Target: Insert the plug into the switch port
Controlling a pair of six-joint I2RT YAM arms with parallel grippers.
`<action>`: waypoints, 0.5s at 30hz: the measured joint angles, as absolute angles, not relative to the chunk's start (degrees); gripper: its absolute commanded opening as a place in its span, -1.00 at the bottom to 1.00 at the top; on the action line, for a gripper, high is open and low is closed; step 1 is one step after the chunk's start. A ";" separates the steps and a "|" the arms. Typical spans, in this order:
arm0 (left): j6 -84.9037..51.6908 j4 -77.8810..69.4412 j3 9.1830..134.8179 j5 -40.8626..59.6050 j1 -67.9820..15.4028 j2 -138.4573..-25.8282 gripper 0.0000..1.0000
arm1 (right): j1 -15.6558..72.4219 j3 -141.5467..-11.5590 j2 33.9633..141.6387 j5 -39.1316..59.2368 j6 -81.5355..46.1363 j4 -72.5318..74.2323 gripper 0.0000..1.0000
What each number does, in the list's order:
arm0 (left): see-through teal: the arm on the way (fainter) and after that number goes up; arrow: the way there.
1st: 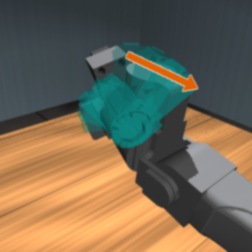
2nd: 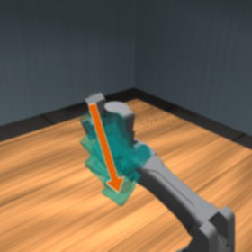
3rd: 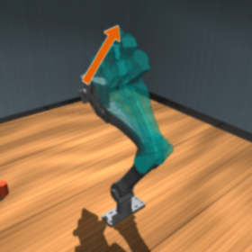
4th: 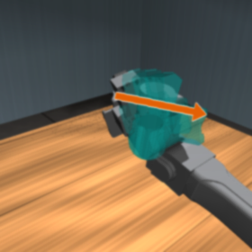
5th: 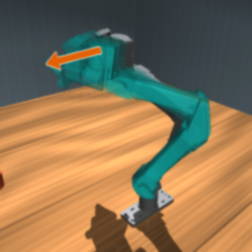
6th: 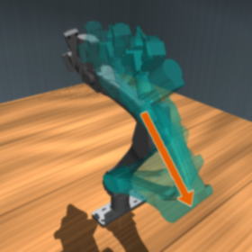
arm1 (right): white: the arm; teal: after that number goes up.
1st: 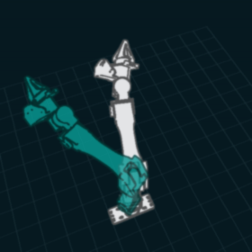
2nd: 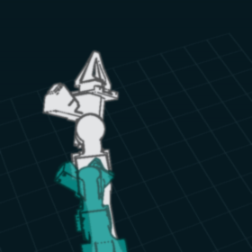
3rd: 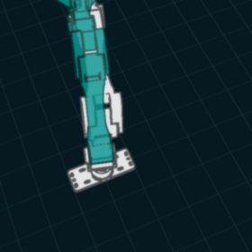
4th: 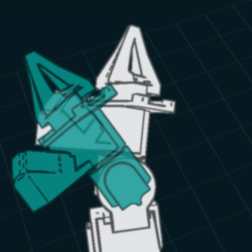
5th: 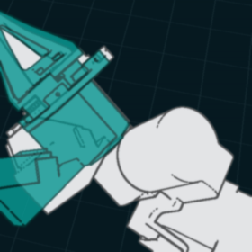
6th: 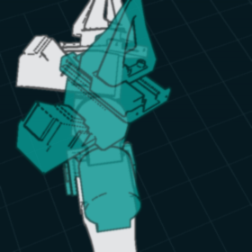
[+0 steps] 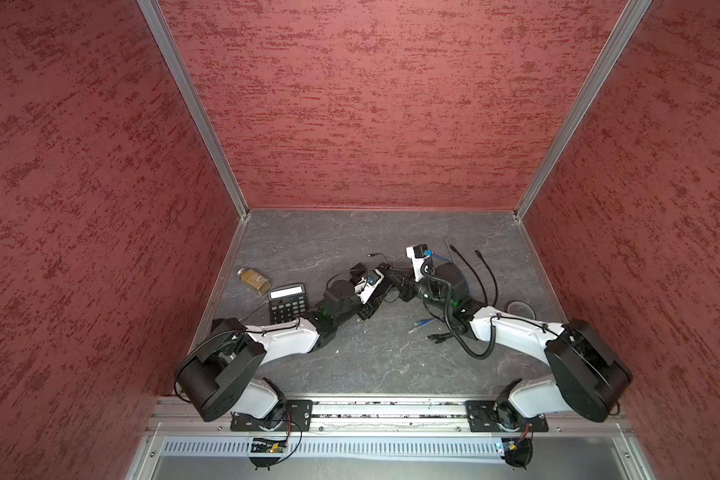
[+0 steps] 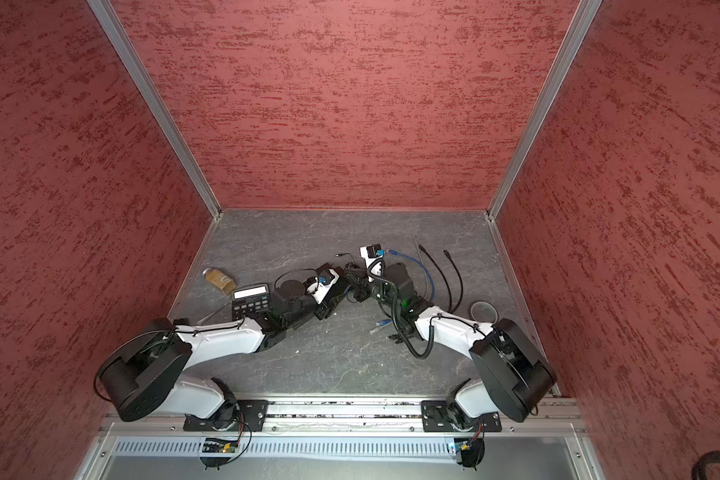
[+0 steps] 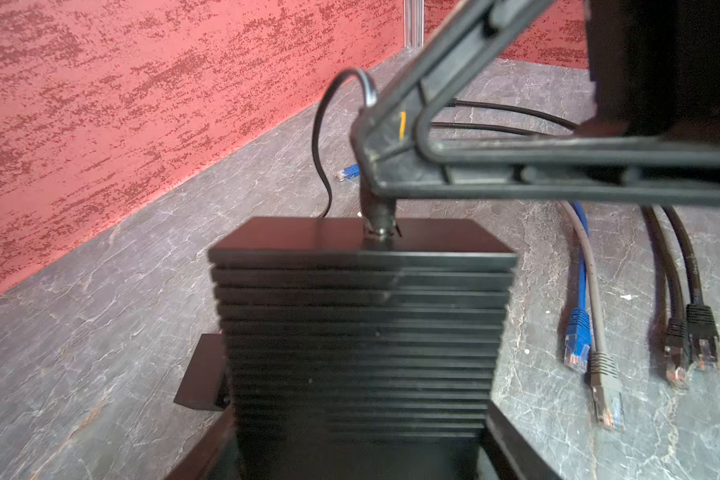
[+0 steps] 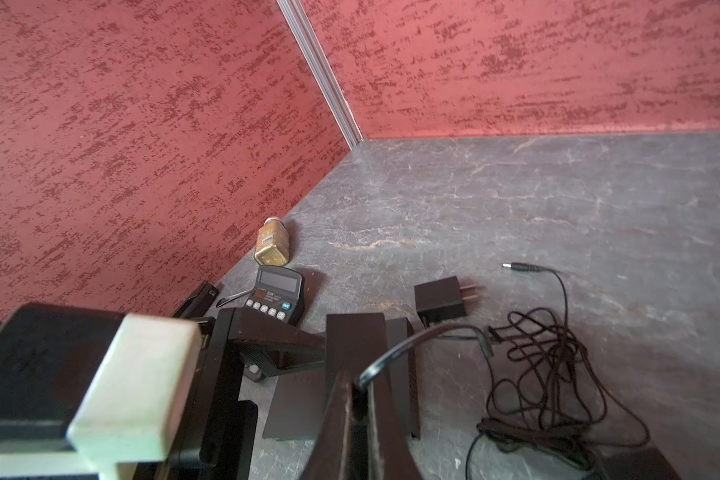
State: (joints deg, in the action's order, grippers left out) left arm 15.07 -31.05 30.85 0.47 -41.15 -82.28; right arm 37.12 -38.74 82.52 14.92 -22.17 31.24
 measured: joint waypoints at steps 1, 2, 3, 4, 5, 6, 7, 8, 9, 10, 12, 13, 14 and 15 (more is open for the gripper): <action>15.09 -30.92 30.83 0.19 -41.28 -82.28 -0.27 | 37.21 -39.00 82.35 14.68 -22.44 30.35 -0.84; 15.09 -30.89 30.83 -0.05 -41.39 -82.28 -0.27 | 37.32 -39.29 82.17 14.35 -22.70 29.56 -0.81; 15.09 -30.89 30.83 -0.21 -41.50 -82.26 -0.28 | 37.39 -39.64 82.00 14.09 -23.00 28.64 -0.80; 15.11 -30.89 30.83 -0.34 -41.56 -82.26 -0.28 | 37.43 -39.90 81.84 13.80 -23.29 27.90 -0.78; 15.09 -30.89 30.83 -0.45 -41.60 -82.24 -0.28 | 37.47 -40.23 81.76 13.63 -23.57 27.16 -0.74; 15.20 -30.92 30.81 -0.47 -41.63 -82.19 -0.28 | 37.52 -40.64 81.71 13.41 -23.81 26.28 -0.71; 15.40 -31.16 30.81 -0.36 -41.74 -82.13 -0.28 | 37.60 -40.93 81.65 13.26 -24.01 25.36 -0.68; 15.53 -31.46 30.81 -0.12 -42.09 -81.97 -0.28 | 37.80 -41.10 81.52 13.13 -24.18 24.53 -0.64; 15.70 -31.59 30.72 0.03 -42.39 -81.78 -0.28 | 37.93 -41.43 81.23 12.78 -24.29 23.68 -0.58; 15.86 -31.79 30.70 0.14 -42.68 -81.73 -0.29 | 37.93 -41.71 81.01 12.36 -24.45 23.11 -0.54; 16.01 -32.67 30.70 0.36 -43.03 -81.71 -0.29 | 37.93 -42.39 80.49 11.57 -24.82 21.76 -0.49; 16.03 -33.06 30.68 0.38 -43.07 -81.71 -0.29 | 37.93 -42.65 80.34 11.31 -24.88 21.23 -0.48; 16.10 -33.45 30.68 0.40 -43.09 -81.71 -0.29 | 37.93 -42.92 80.14 11.09 -25.02 20.82 -0.44; 16.14 -33.80 30.65 0.47 -43.09 -81.73 -0.29 | 37.93 -43.09 79.92 10.85 -25.12 20.38 -0.40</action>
State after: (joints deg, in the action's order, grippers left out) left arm 16.14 -33.80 30.65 0.47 -43.09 -81.73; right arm 37.93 -43.09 79.92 10.85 -25.12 20.38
